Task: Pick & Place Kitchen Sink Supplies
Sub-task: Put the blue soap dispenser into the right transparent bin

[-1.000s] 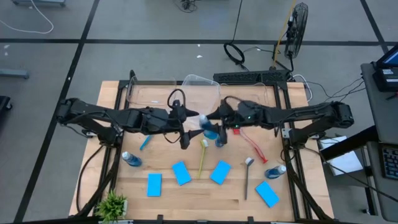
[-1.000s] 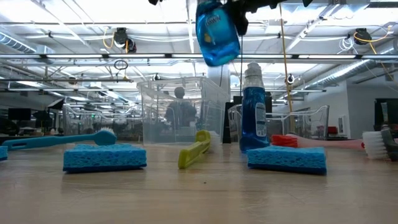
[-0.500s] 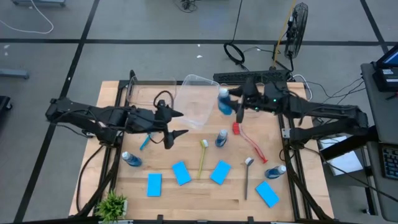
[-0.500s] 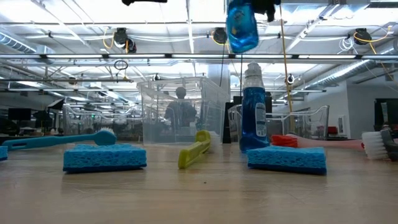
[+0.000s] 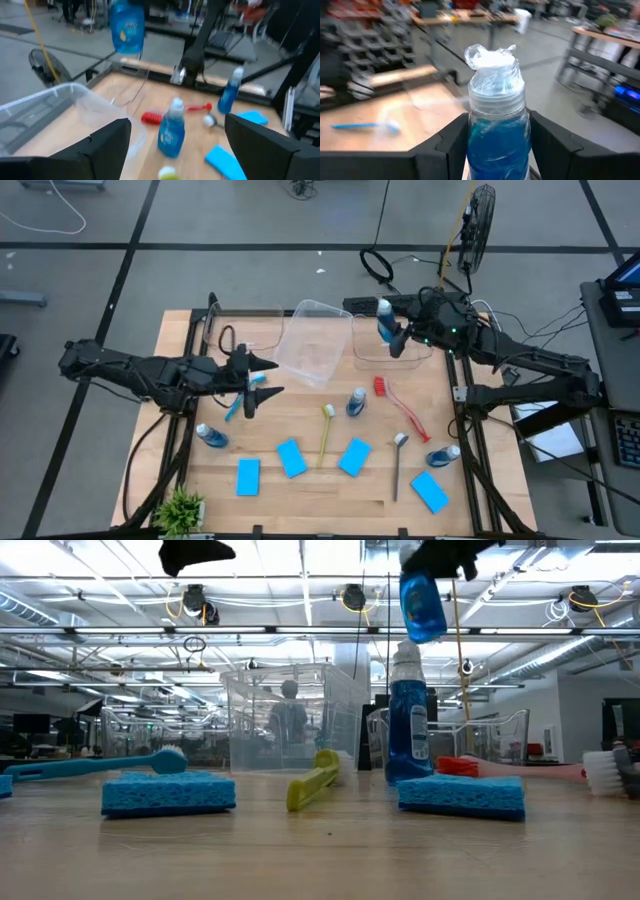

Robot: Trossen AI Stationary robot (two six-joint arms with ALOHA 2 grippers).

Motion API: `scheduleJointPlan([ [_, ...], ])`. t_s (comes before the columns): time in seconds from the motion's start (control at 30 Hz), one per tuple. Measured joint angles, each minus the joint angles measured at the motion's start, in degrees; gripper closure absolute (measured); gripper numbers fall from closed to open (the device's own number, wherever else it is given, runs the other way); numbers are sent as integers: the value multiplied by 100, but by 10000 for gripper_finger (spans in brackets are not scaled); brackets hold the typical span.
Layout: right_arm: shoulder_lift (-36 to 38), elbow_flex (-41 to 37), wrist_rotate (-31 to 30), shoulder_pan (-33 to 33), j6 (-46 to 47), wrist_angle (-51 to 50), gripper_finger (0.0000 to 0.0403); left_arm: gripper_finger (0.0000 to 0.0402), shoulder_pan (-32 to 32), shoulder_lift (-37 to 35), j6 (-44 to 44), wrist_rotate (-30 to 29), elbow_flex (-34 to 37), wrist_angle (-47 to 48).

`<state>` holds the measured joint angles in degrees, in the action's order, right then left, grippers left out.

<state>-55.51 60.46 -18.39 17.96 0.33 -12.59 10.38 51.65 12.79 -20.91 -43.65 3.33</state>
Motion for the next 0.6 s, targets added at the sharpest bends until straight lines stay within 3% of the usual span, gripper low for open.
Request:
scheduleJointPlan([
  [0.17,-7,-238,-429,195,5,41,230,82,-1,-374,90,-6,409,-136],
  [0.43,67,-885,-434,656,325,276,230,69,3,-687,71,-6,702,-236],
  [0.6,196,-1410,-431,901,352,946,230,75,3,-763,-16,0,704,-230],
])
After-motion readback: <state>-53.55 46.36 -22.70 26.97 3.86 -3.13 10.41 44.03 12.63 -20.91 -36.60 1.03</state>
